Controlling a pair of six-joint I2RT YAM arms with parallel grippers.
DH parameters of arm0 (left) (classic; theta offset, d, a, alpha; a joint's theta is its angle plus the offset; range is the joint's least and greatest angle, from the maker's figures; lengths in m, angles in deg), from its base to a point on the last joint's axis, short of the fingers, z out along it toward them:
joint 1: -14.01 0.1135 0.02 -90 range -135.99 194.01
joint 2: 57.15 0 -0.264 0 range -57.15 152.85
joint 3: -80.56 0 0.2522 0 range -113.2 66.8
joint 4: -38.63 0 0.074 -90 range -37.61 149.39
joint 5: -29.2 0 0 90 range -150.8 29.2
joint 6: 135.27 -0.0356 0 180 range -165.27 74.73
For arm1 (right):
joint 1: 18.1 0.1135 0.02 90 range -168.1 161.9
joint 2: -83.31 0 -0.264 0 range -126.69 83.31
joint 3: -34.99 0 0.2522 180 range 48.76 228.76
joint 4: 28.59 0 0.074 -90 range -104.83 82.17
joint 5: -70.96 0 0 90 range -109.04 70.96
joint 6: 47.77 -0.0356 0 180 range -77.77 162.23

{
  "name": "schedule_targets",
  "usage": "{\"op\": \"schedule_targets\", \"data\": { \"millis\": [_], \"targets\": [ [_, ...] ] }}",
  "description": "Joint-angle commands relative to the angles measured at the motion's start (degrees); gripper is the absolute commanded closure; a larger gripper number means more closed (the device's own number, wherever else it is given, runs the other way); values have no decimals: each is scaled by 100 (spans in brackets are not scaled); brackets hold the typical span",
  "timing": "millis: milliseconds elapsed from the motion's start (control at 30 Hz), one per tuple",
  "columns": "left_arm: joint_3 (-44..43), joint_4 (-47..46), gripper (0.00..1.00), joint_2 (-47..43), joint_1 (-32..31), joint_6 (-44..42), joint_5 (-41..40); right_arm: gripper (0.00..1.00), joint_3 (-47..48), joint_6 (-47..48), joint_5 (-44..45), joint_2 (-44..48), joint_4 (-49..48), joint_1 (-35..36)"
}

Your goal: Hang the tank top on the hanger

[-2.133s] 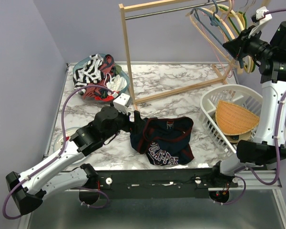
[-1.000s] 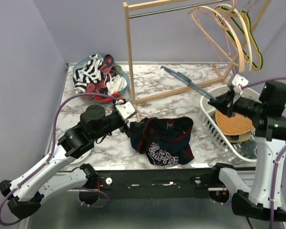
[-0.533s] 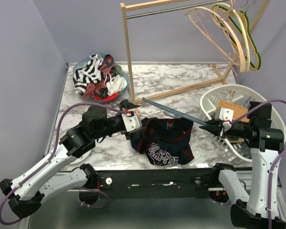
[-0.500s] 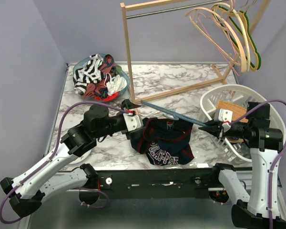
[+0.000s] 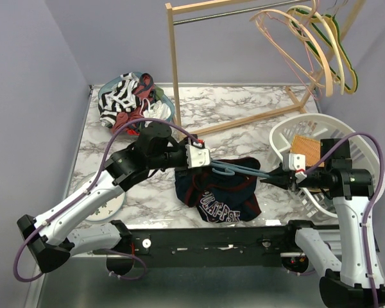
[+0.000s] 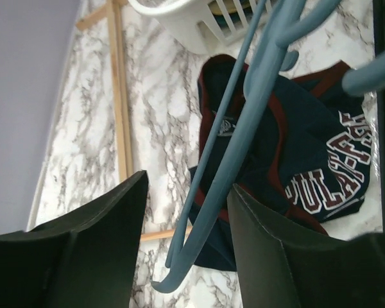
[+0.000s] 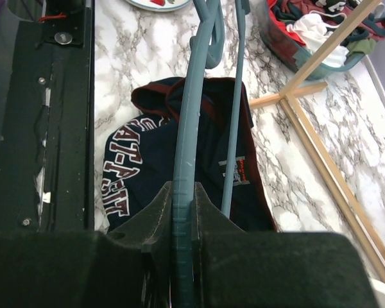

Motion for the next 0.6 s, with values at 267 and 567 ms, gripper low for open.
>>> {"op": "schedule_targets", "data": {
  "millis": [267,567],
  "targets": [
    [76,271,92,294,7,70,784,99,-260,212,-489,-519,1079,174],
    [182,-72,100,645,15,1483,1206,64,30,-1139,213,-1012,140,963]
  ]
}}
